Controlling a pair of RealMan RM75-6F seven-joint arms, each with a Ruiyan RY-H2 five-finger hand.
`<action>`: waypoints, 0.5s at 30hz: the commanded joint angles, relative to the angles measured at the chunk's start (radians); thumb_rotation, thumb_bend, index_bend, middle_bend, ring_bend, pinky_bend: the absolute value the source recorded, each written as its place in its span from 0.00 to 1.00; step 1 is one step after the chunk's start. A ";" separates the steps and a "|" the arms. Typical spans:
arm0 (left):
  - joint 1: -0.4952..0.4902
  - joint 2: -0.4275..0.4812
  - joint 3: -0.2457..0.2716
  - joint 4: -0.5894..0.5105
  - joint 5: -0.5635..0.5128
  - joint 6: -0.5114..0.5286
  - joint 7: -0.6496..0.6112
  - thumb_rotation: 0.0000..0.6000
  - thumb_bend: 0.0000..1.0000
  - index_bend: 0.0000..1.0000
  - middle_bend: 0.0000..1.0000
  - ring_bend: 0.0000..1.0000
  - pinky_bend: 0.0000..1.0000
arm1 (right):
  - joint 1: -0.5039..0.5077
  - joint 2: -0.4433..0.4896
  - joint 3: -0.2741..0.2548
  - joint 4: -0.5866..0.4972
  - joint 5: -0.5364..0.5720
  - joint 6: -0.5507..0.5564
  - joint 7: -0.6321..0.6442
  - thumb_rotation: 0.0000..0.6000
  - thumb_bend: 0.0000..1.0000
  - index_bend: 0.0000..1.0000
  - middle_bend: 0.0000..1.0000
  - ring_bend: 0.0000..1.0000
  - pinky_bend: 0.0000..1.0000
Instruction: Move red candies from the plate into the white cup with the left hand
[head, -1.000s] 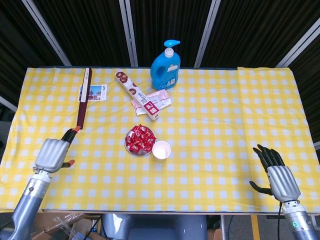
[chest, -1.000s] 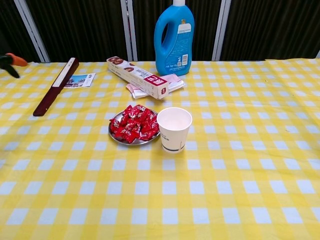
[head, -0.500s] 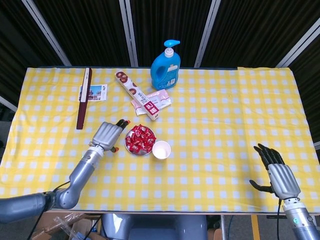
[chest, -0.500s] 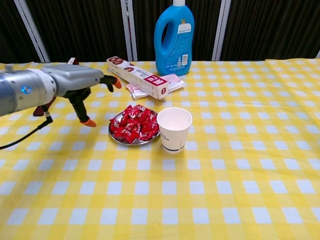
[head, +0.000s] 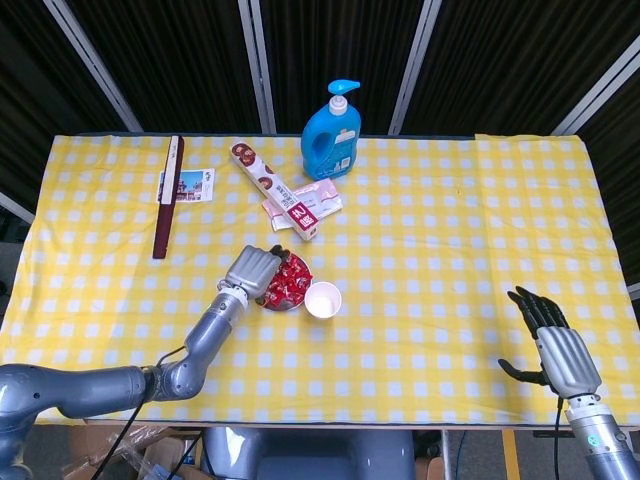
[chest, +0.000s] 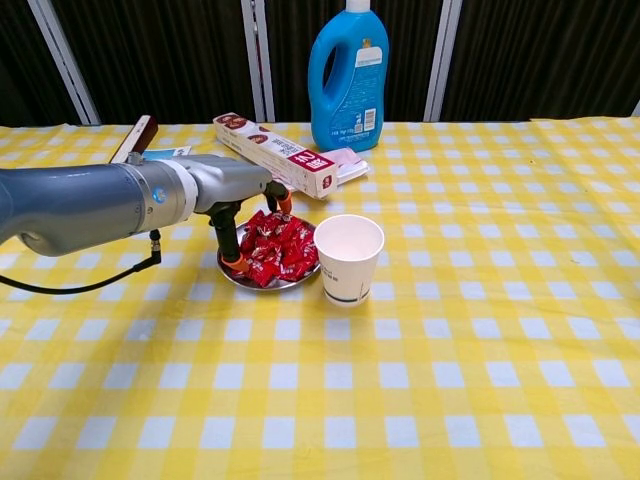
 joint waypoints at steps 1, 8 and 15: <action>-0.015 -0.005 0.017 0.003 -0.021 0.012 0.001 1.00 0.22 0.22 0.20 0.78 0.86 | 0.000 0.000 0.000 0.000 -0.001 0.001 0.001 1.00 0.28 0.00 0.00 0.00 0.00; -0.031 0.003 0.048 -0.021 -0.037 0.033 -0.009 1.00 0.22 0.27 0.25 0.78 0.86 | 0.000 0.000 0.000 0.000 0.000 0.001 0.003 1.00 0.28 0.00 0.00 0.00 0.00; -0.045 0.002 0.073 -0.025 -0.042 0.045 -0.026 1.00 0.25 0.31 0.32 0.78 0.86 | 0.000 0.000 -0.001 -0.002 0.000 0.001 0.002 1.00 0.28 0.00 0.00 0.00 0.00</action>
